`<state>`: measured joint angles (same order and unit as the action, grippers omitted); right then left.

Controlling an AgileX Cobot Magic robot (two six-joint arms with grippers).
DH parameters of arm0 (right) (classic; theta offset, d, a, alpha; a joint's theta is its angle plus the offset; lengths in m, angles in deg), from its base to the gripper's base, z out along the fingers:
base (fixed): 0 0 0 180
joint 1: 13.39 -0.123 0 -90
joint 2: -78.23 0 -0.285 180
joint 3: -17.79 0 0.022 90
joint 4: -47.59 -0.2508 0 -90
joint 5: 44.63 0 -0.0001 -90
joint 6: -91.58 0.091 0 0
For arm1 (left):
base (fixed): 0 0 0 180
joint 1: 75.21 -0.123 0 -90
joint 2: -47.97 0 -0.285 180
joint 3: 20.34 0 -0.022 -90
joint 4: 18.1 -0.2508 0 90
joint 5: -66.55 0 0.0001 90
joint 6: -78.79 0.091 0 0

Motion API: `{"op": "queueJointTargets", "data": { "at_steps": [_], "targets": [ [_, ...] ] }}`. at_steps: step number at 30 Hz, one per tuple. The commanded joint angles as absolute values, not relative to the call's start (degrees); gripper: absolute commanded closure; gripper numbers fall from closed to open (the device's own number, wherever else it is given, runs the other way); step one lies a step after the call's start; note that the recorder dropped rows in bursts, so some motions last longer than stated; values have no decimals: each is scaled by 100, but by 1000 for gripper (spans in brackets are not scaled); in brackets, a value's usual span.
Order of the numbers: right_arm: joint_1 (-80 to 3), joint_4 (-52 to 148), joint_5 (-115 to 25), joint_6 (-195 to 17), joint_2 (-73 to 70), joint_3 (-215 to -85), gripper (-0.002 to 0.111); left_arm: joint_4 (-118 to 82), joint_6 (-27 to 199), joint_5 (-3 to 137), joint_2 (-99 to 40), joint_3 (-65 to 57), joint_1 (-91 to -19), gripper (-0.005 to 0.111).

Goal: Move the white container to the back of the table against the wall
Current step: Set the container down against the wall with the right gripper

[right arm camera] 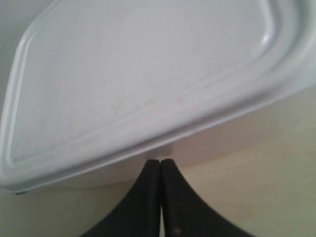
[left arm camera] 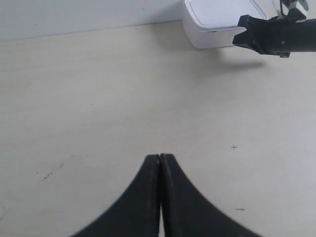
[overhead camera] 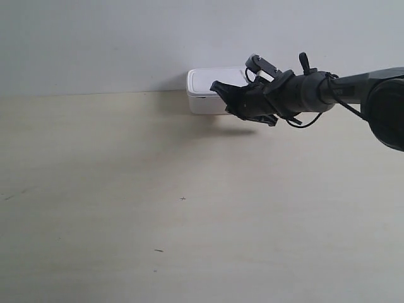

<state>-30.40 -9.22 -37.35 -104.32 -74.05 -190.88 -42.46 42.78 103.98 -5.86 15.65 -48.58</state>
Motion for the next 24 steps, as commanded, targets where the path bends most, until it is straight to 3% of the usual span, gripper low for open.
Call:
{"op": "queueJointTargets", "data": {
  "at_steps": [1,17,24],
  "targets": [
    [-3026,-901,-4081,-10486,-7445,-19114,108,-4305,4212,10376,-359,1694,-4876,107],
    [-3040,-885,-3706,-10488,-7189,-19077,108,-4426,4093,10415,-225,1823,-4876,107],
    [-3040,-885,-3602,-10440,-6622,-18498,108,-4474,4066,10582,-163,1831,-4876,107]
  ]
}}
